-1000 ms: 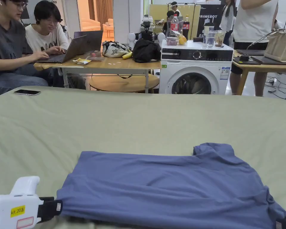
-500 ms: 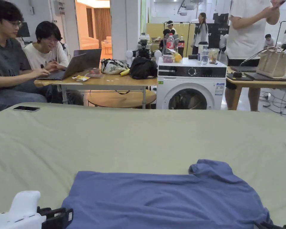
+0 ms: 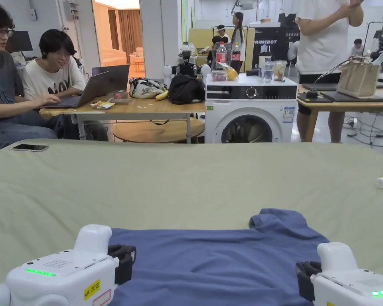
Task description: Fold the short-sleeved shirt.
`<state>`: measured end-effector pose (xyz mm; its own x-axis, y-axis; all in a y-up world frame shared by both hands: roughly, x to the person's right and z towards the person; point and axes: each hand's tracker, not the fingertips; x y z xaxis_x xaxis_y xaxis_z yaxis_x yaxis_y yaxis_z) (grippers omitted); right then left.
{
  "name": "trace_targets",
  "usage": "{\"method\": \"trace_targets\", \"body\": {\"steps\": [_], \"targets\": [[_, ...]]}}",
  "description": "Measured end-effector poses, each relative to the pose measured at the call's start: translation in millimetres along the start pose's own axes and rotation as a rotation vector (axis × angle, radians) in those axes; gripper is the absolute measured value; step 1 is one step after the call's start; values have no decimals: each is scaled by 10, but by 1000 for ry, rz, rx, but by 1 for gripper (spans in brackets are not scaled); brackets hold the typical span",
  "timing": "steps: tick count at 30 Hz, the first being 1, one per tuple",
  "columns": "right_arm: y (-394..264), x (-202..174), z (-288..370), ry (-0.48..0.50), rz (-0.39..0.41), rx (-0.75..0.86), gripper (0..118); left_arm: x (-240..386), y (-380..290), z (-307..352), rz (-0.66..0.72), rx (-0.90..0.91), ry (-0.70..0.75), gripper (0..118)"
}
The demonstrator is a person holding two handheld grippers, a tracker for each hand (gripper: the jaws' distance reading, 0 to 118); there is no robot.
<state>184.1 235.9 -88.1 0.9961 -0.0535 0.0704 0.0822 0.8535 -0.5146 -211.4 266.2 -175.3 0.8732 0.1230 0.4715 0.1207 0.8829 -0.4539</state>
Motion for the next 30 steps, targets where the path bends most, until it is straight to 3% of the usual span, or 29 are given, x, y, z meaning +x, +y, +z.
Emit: {"method": "trace_targets", "body": {"steps": [6, 9, 10, 11, 14, 19, 21, 24, 26, 30], "targets": [[2, 82, -16, 22, 9, -12, 0, -473, 253, -233, 75, -59, 53, 0], [-2, 171, -39, 74, -43, -22, 0, -803, 369, -766, 100, -221, 63, 38], [-6, 201, -45, 84, -51, -24, 0, -904, 414, -967, 82, -255, 84, 46], [-25, 224, -59, 91, -54, -24, 0, -991, 452, -1129, 82, -278, 98, 47], [-36, 332, -117, 77, -48, -48, 0, -1226, 558, -1754, 94, -392, 179, 47], [-27, 592, -187, 23, -72, -90, 0, -1574, 602, -2383, 204, -457, 193, 47], [-19, 718, -257, 12, -92, -116, 0, -1627, 542, -2534, 185, -507, 191, 46], [2, 879, -343, 16, -116, -151, 0, -1610, 485, -2567, 178, -484, 192, 33], [51, 960, -381, 11, -117, -154, 0, -1597, 482, -2577, 192, -475, 147, 1], [336, 1198, -601, -14, -105, -161, 4, -1523, 456, -2658, 164, -503, 189, 0]]}}
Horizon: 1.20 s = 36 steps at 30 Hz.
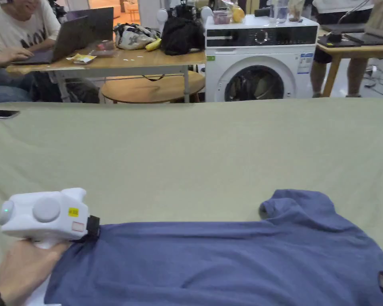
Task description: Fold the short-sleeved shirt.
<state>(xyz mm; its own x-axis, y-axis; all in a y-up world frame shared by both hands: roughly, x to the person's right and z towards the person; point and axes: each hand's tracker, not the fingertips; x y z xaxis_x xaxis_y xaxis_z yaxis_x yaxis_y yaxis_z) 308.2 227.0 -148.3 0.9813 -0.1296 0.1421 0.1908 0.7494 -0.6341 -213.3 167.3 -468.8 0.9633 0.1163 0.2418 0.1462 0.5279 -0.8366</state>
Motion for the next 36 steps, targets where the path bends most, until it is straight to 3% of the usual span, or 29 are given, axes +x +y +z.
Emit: {"method": "trace_targets", "body": {"steps": [1, 2, 3, 11, 13, 14, 16, 18, 20, 22, 24, 27, 30, 36], "targets": [[156, 20, -76, -13, 15, -18, 36, -4, 25, -24, 16, -15, 2, 0], [318, 72, -195, -24, 16, -56, 57, 29, 7, 14, 35, -32, 0, 0], [443, 129, -315, -15, 4, -62, 59, 22, 27, 16, 42, -44, -4, 0], [964, 541, -1491, -139, -72, -294, 55, 180, 25, 46, -32, -73, 44, 0], [902, 529, -1634, -137, -89, -360, 44, 199, 18, 55, -37, -75, 50, 0], [875, 494, -1657, -172, -77, -366, 32, 183, 26, 55, -40, -73, 51, 0], [876, 351, -1559, -184, 1, -305, 25, 206, -25, 66, -70, -51, 59, 0], [845, 256, -1531, -180, 11, -308, 0, 203, -84, 84, -90, -14, 67, 0], [829, 237, -1496, -140, -19, -325, 0, 203, -134, 186, -67, 26, 67, 0], [829, 178, -1279, -162, -30, -241, 0, 121, -166, 363, -53, 132, 28, 0], [829, 168, -962, -123, -47, -157, 0, 49, -321, 719, -46, 258, -65, 0], [749, 170, -348, -58, -54, -55, 0, -30, -650, 1299, -74, 297, -134, 0], [477, 107, 280, -54, -21, -16, 0, -110, -1036, 1771, -91, 320, -137, 0], [-314, 57, 1041, -32, -30, -6, 0, -267, -1792, 2134, -52, 282, -171, 0]]}}
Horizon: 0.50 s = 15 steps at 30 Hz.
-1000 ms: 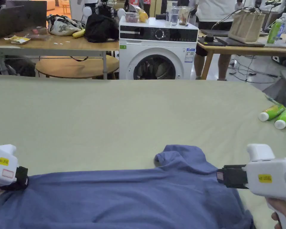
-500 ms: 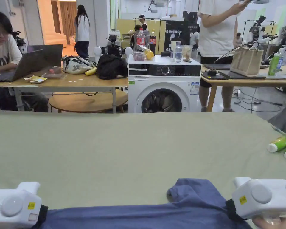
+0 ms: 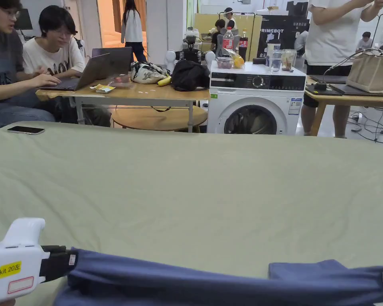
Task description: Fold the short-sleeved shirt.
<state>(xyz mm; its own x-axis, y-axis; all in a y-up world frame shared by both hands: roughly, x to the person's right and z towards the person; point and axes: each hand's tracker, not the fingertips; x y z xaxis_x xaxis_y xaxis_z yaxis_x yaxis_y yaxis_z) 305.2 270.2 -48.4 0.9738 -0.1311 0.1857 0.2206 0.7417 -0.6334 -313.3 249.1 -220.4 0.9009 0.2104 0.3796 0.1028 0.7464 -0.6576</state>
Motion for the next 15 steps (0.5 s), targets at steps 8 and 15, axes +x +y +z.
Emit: {"method": "trace_targets", "body": {"steps": [8, 15], "targets": [[-638, -133, 95, -30, 28, -47, 0, -36, -485, -79, 57, -53, 31, 0], [-718, -104, 130, -87, 41, -5, 57, -77, -548, 32, 97, 53, 26, 51]]}}
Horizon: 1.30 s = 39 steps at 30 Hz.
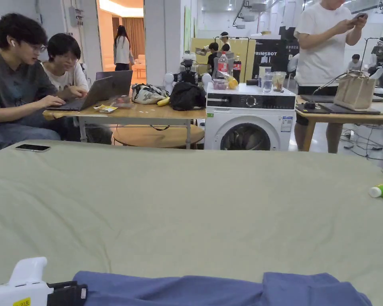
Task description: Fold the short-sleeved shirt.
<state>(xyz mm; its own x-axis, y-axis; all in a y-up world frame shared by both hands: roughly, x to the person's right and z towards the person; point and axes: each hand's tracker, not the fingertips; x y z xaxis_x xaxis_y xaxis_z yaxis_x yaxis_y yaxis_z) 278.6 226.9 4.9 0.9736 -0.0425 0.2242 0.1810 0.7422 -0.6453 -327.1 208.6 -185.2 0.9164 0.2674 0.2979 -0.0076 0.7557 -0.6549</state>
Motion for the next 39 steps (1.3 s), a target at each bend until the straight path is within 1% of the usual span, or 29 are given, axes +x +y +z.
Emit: {"method": "trace_targets", "body": {"steps": [1, 2, 4, 6, 9, 10, 12, 13, 14, 15, 16, 17, 18, 21, 24, 26, 27, 28, 29, 30, 31, 32, 34, 35, 37, 39], "targets": [[29, -29, 88, 11, -25, 58, 57, 84, 38, 108, -33, 64, 9, 59], [47, -44, 165, 41, -30, 112, 57, 161, 85, 191, -53, 114, 12, 63], [193, -182, 253, 96, -24, 151, 57, 362, 186, 347, -81, 190, 2, 64], [341, -381, 277, 109, -14, 183, 57, 566, 332, 366, -123, 222, -11, 64], [524, -691, 176, 165, -22, 223, 57, 939, 463, 332, -227, 259, 31, 64], [552, -788, 110, 173, -22, 220, 57, 1037, 485, 283, -259, 255, 35, 64], [566, -943, -17, 180, -12, 211, 57, 1175, 478, 184, -277, 229, 41, 63], [556, -1020, -82, 167, 4, 202, 54, 1215, 465, 133, -275, 211, 44, 54], [534, -1074, -130, 150, 20, 196, 46, 1230, 448, 101, -271, 195, 33, 41], [513, -1121, -179, 139, 35, 195, 30, 1242, 419, 74, -260, 184, -10, 26], [500, -1157, -216, 134, 36, 191, 8, 1254, 398, 47, -250, 170, -38, 10], [496, -1189, -245, 125, 39, 183, 2, 1263, 385, 27, -255, 163, -49, 4], [480, -1221, -273, 116, 46, 182, 0, 1273, 370, 11, -268, 159, -55, 0], [481, -1247, -327, 137, 46, 179, 0, 1256, 376, 3, -258, 143, -62, 0], [509, -1263, -355, 122, 45, 184, 0, 1058, 426, 14, -157, 107, -109, 0], [509, -1213, -333, 153, 38, 182, 0, 792, 462, 46, -61, 101, -159, 0], [505, -1189, -323, 166, 36, 181, 0, 627, 483, 55, 12, 92, -218, 0], [497, -1163, -316, 178, 38, 179, 0, 404, 470, 50, 93, 86, -280, 6], [486, -1140, -313, 189, 38, 178, 0, 232, 443, 26, 172, 76, -319, 23], [474, -1117, -301, 199, 35, 177, 0, 46, 397, -20, 246, 52, -321, 42], [465, -1095, -310, 214, 23, 171, 0, -110, 362, -108, 311, 20, -292, 65], [459, -1081, -325, 226, 10, 162, 0, -217, 320, -165, 326, 1, -241, 74], [454, -1070, -350, 260, -21, 147, 0, -417, 220, -317, 348, -41, -187, 75], [453, -1063, -364, 269, -26, 140, 0, -458, 189, -404, 358, -54, -211, 76], [449, -1047, -393, 272, -26, 130, 0, -598, 114, -595, 434, -112, -233, 76], [451, -1036, -422, 270, -22, 118, 0, -682, 48, -739, 504, -121, -210, 76]]}}
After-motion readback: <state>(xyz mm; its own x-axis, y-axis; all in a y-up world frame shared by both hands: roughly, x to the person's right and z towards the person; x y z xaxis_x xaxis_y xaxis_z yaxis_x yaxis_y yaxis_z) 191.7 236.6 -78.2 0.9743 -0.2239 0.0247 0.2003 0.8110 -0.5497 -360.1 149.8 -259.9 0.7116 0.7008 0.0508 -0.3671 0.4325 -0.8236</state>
